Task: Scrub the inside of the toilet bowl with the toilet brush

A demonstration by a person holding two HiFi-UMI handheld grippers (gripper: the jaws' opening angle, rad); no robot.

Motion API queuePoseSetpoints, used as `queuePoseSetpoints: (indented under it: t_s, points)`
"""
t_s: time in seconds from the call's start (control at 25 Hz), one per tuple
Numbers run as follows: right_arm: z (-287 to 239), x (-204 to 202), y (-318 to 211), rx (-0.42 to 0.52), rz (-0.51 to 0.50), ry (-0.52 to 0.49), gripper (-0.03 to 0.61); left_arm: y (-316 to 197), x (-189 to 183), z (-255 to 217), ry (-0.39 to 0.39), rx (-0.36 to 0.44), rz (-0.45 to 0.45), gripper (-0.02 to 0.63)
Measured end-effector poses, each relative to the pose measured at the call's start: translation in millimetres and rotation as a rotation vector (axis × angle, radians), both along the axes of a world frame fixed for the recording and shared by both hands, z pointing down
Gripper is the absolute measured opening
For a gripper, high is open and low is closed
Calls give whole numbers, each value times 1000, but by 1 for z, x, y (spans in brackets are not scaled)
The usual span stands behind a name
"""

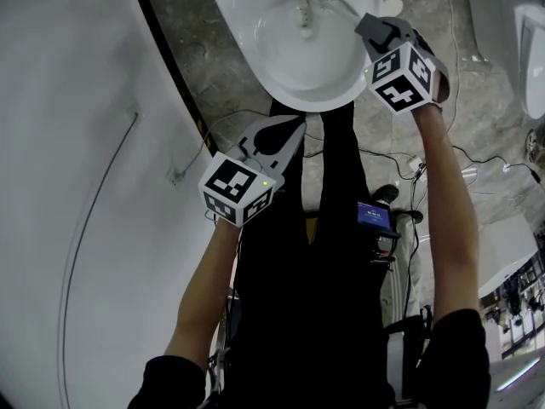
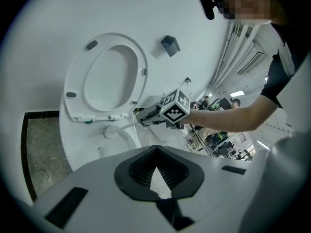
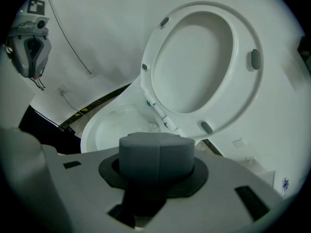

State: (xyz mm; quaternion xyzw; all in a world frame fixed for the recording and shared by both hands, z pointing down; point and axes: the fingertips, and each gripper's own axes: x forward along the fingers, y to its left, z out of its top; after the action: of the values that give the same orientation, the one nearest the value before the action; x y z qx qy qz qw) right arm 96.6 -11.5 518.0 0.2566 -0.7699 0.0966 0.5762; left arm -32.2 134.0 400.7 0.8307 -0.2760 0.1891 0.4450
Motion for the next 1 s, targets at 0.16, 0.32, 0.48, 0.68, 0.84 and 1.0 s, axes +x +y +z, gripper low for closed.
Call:
queuePoseSetpoints:
  t_s: [0.16,0.32,0.48,0.68,0.84,1.0]
  points:
    - [1,-15,-2,7,10,-16,155,0,-4,0,-4,-4,-7,11]
    - [4,-29,-2,-6,47,-56,155,2,-6,1,-5,-11,-11,12]
    - [7,-42,-1,-20,65,-88,155,4,-7,1,-5,-14,-11,11]
    - [9,-58,2,-42,62,-118,155,3,-10,0,-7,-15,-16,12]
    - [12,-70,6,-64,67,-142,155,4,-11,1,-5,-17,-16,11]
    - [14,-84,12,-85,52,-162,155,5,-10,1,-3,-18,-14,11]
